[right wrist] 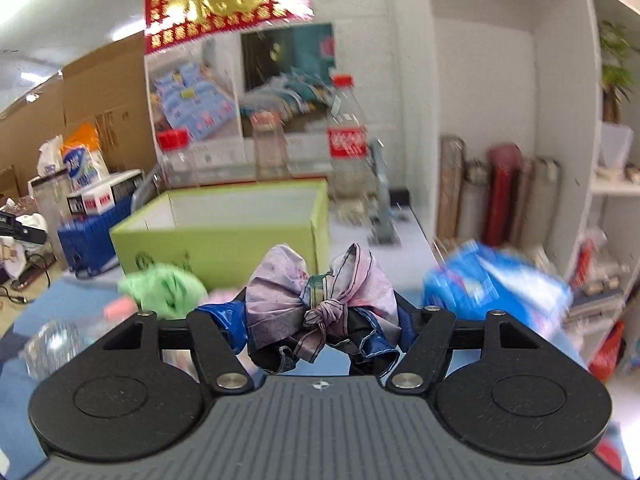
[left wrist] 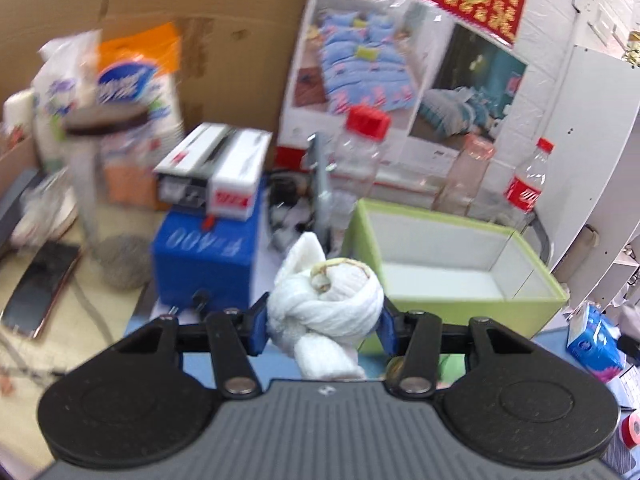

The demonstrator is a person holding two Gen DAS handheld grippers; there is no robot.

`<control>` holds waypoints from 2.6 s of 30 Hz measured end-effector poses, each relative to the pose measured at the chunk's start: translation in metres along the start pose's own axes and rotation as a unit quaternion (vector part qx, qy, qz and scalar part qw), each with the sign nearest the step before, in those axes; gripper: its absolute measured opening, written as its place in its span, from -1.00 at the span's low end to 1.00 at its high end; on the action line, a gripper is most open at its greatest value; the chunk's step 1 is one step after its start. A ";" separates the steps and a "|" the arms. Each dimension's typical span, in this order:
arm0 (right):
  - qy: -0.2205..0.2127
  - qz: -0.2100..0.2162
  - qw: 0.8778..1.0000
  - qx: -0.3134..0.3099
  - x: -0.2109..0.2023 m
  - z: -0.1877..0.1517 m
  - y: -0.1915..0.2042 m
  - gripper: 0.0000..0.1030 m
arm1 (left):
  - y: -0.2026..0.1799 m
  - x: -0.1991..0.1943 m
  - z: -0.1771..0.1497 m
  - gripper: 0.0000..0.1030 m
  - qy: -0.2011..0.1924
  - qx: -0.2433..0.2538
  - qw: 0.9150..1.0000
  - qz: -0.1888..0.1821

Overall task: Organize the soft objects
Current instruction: 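Carry both knotted cloths into the green box and open both grippers, then grasp the cotton swab bag with the left gripper while the right grasps the pink wipe pack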

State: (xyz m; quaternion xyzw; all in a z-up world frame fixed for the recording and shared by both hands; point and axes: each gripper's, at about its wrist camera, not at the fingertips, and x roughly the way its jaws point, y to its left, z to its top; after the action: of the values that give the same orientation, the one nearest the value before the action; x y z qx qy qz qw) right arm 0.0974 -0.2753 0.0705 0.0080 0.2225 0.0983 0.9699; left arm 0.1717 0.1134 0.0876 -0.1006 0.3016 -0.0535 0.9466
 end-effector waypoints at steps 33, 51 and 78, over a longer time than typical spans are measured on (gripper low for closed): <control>0.118 0.039 0.990 -0.069 0.182 0.080 0.055 0.32 | -0.056 0.075 0.027 0.54 0.004 0.092 0.995 0.040; 0.198 0.028 0.980 -0.014 0.137 -0.004 0.029 0.33 | -0.010 -0.009 -0.056 0.81 0.017 0.056 0.996 0.071; 0.072 -0.020 0.987 0.142 -0.022 -0.073 -0.021 0.35 | 0.029 0.016 -0.142 0.99 0.126 0.069 0.985 0.090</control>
State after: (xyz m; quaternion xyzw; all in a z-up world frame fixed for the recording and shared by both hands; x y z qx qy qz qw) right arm 0.0503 -0.3019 0.0130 0.1344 0.3036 0.0463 0.9421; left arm 0.1037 0.1167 -0.0409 0.0003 0.4220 -0.0014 0.9066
